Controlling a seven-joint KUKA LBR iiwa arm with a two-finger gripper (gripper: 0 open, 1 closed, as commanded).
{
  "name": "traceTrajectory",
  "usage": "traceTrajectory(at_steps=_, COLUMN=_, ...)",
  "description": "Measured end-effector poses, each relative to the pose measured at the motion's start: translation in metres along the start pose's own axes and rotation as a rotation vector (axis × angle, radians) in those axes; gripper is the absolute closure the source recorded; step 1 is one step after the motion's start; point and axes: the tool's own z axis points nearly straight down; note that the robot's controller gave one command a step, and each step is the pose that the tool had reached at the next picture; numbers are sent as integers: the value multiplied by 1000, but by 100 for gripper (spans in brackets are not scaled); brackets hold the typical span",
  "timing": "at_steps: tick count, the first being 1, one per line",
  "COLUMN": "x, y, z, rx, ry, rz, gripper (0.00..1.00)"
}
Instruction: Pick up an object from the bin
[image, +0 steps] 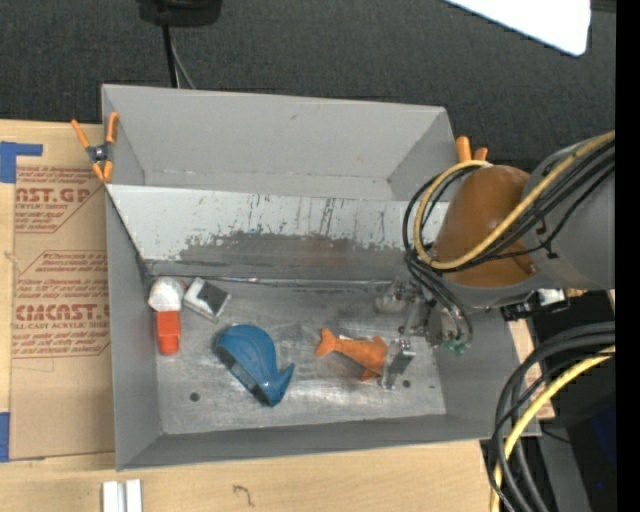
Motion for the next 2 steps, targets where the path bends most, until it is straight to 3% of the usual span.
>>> traceTrajectory(at_steps=1, x=17, y=-1, z=41, rx=0, ry=-1, rz=160, gripper=0)
traceTrajectory(at_steps=2, x=21, y=7, z=51, rx=1, ry=-10, rz=177, gripper=100)
